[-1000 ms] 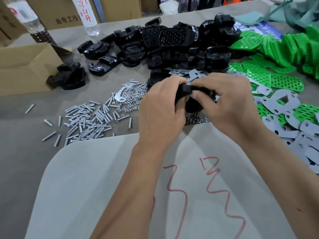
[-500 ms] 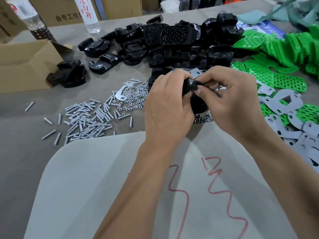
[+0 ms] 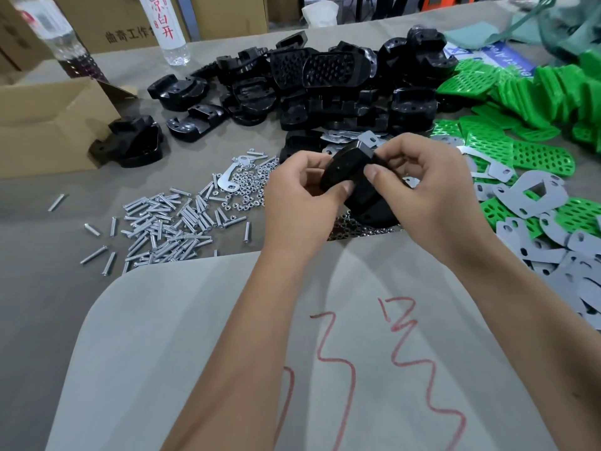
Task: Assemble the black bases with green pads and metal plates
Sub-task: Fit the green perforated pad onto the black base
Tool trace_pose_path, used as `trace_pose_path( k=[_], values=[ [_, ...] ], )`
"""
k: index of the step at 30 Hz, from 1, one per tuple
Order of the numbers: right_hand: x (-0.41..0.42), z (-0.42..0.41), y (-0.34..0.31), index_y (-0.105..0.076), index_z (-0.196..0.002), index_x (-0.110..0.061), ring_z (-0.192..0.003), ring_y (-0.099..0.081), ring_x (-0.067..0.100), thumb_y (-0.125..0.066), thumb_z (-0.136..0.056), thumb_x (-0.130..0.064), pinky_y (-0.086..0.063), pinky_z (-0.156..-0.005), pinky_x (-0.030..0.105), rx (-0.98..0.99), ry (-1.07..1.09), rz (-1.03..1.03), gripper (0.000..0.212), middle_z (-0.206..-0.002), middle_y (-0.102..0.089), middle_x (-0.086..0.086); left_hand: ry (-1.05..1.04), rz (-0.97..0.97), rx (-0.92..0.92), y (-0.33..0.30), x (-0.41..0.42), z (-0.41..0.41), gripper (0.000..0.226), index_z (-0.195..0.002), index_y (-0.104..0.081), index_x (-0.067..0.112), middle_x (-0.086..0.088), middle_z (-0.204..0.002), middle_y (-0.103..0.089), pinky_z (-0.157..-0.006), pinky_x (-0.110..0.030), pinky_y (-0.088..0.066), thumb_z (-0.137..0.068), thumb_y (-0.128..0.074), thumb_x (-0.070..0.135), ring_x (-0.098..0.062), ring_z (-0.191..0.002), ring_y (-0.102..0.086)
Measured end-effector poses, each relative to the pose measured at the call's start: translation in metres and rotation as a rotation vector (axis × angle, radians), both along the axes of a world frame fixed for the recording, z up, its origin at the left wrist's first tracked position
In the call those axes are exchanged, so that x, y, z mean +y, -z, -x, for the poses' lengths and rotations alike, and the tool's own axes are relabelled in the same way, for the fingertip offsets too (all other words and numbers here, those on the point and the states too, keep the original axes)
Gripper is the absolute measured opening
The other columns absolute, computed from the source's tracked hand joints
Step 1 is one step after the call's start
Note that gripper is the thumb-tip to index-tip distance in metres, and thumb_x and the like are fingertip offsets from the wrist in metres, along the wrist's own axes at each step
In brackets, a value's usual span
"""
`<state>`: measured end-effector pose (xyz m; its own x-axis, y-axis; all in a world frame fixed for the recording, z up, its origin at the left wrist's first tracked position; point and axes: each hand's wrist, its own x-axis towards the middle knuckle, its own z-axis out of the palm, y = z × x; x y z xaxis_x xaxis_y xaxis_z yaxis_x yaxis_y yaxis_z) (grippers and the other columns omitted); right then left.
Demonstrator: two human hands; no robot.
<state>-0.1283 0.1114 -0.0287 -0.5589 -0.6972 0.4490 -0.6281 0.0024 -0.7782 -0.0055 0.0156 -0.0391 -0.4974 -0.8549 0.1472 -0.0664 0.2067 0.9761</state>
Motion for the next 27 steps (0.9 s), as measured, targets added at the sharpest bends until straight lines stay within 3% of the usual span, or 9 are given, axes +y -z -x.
trace_pose_path(
  k=[4, 7, 10, 14, 19, 22, 27],
  values=[
    [0.001, 0.001, 0.002, -0.069, -0.09, -0.013, -0.075, -0.065, 0.019, -0.077, -0.085, -0.008, -0.054, -0.074, 0.033, 0.018, -0.008, -0.012, 0.011, -0.079, -0.068, -0.004, 0.037, -0.076, 0.028, 0.002, 0.002, 0.002, 0.022, -0.106, -0.068, 0.005, -0.019, -0.092, -0.076, -0.084, -0.058, -0.06, -0.087, -0.075, -0.004, -0.037, -0.086, -0.074],
    [0.001, 0.002, 0.004, -0.069, -0.087, -0.012, -0.074, -0.067, 0.027, -0.08, -0.083, -0.008, -0.056, -0.07, 0.039, -0.039, 0.025, 0.016, 0.013, -0.078, -0.071, 0.003, 0.009, -0.04, 0.03, 0.002, 0.006, 0.006, 0.024, -0.107, -0.069, 0.007, -0.014, -0.094, -0.076, -0.084, -0.053, -0.061, -0.086, -0.075, -0.003, -0.032, -0.09, -0.075],
    [0.0, 0.004, 0.007, -0.066, -0.085, -0.009, -0.073, -0.068, 0.042, -0.08, -0.085, -0.005, -0.059, -0.064, 0.05, -0.215, 0.013, 0.036, 0.014, -0.079, -0.072, 0.021, -0.02, -0.021, 0.051, 0.002, 0.008, 0.009, 0.027, -0.108, -0.07, 0.009, -0.009, -0.097, -0.077, -0.084, -0.051, -0.061, -0.085, -0.077, -0.003, -0.026, -0.091, -0.075],
    [0.003, 0.008, 0.009, -0.067, -0.085, -0.01, -0.068, -0.069, 0.028, -0.079, -0.086, -0.007, -0.06, -0.061, 0.042, -0.503, -0.044, 0.087, 0.012, -0.082, -0.072, 0.021, -0.017, -0.037, 0.082, -0.001, 0.009, 0.009, 0.031, -0.112, -0.071, 0.009, -0.008, -0.097, -0.078, -0.082, -0.054, -0.061, -0.084, -0.078, -0.002, -0.031, -0.09, -0.074],
    [0.003, 0.009, 0.011, -0.068, -0.086, -0.009, -0.071, -0.072, 0.032, -0.078, -0.083, -0.013, -0.062, -0.061, 0.046, -0.633, -0.06, 0.108, 0.011, -0.087, -0.073, 0.025, 0.0, -0.141, 0.152, 0.003, 0.01, 0.01, 0.027, -0.098, -0.072, 0.015, 0.0, -0.085, -0.079, -0.07, -0.032, -0.063, -0.084, -0.076, -0.009, -0.015, -0.077, -0.077],
    [0.003, 0.007, 0.014, -0.067, -0.085, -0.01, -0.069, -0.071, 0.028, -0.077, -0.086, -0.007, -0.062, -0.062, 0.047, -0.616, -0.052, 0.094, 0.011, -0.082, -0.071, 0.019, -0.044, -0.143, 0.123, 0.005, 0.011, 0.013, 0.024, -0.095, -0.071, 0.015, -0.004, -0.084, -0.077, -0.079, -0.045, -0.064, -0.083, -0.079, -0.005, -0.02, -0.078, -0.074],
    [0.001, 0.002, 0.011, -0.065, -0.084, -0.012, -0.07, -0.067, 0.027, -0.078, -0.081, -0.014, -0.06, -0.064, 0.047, -0.563, -0.057, 0.083, 0.013, -0.079, -0.07, 0.012, -0.152, -0.046, 0.063, 0.003, 0.016, 0.017, 0.025, -0.102, -0.067, 0.012, -0.008, -0.092, -0.072, -0.082, -0.048, -0.06, -0.084, -0.08, 0.002, -0.025, -0.08, -0.069]
  ],
)
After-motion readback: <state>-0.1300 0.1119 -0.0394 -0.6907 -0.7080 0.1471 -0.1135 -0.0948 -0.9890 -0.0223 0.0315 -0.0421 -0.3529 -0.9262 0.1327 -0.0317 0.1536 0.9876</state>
